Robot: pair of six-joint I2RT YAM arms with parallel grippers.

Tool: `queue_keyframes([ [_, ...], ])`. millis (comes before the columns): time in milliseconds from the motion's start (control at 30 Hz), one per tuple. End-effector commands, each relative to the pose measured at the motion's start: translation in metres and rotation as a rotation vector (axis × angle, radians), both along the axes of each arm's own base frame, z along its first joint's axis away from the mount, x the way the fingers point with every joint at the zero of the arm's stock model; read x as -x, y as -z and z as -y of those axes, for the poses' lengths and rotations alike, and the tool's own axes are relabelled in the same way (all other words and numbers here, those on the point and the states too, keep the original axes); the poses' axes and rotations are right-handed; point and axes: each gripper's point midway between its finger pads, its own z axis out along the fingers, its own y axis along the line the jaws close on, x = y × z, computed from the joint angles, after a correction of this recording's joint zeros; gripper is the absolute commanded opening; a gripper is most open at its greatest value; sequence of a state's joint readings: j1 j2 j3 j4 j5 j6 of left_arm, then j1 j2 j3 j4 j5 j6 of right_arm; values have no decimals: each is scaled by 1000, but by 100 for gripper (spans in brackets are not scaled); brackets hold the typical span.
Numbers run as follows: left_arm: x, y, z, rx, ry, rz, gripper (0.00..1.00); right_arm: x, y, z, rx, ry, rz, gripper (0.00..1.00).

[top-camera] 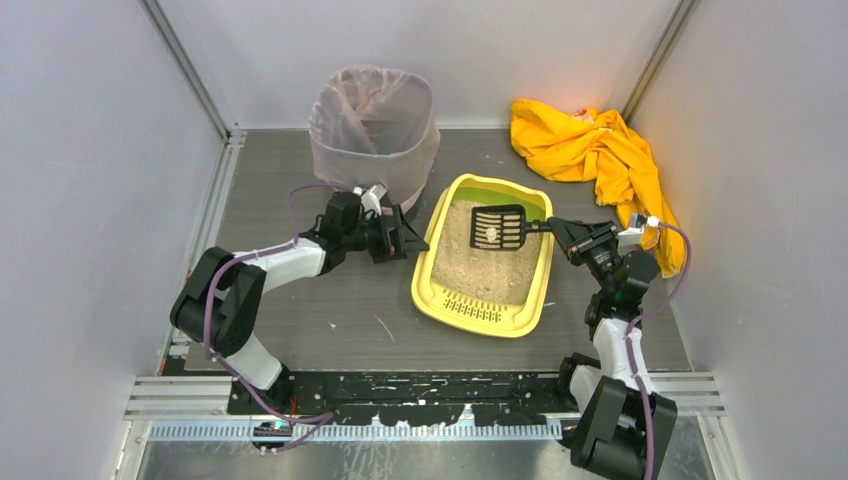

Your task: Clean the litter box

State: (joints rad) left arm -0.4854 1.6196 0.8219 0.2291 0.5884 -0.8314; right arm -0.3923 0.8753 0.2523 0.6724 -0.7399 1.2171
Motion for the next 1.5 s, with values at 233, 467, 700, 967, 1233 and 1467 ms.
queue_keyframes([
  [233,-4,-19,5,20,13,82,92,-13,-31,14,-95,21,123,1],
  [467,-5,-21,3,11,8,92,92,-21,-65,16,-24,36,153,1],
  [700,-4,-23,4,23,11,92,92,-42,-110,21,-32,32,206,1],
  [967,-3,-24,4,22,10,92,92,-79,-166,-18,-44,-52,280,1],
  [1233,-2,-26,4,26,13,94,92,-125,-223,-71,-17,-144,367,1],
  [1467,-2,-26,3,17,16,95,92,-157,-245,-143,52,-281,381,1],
])
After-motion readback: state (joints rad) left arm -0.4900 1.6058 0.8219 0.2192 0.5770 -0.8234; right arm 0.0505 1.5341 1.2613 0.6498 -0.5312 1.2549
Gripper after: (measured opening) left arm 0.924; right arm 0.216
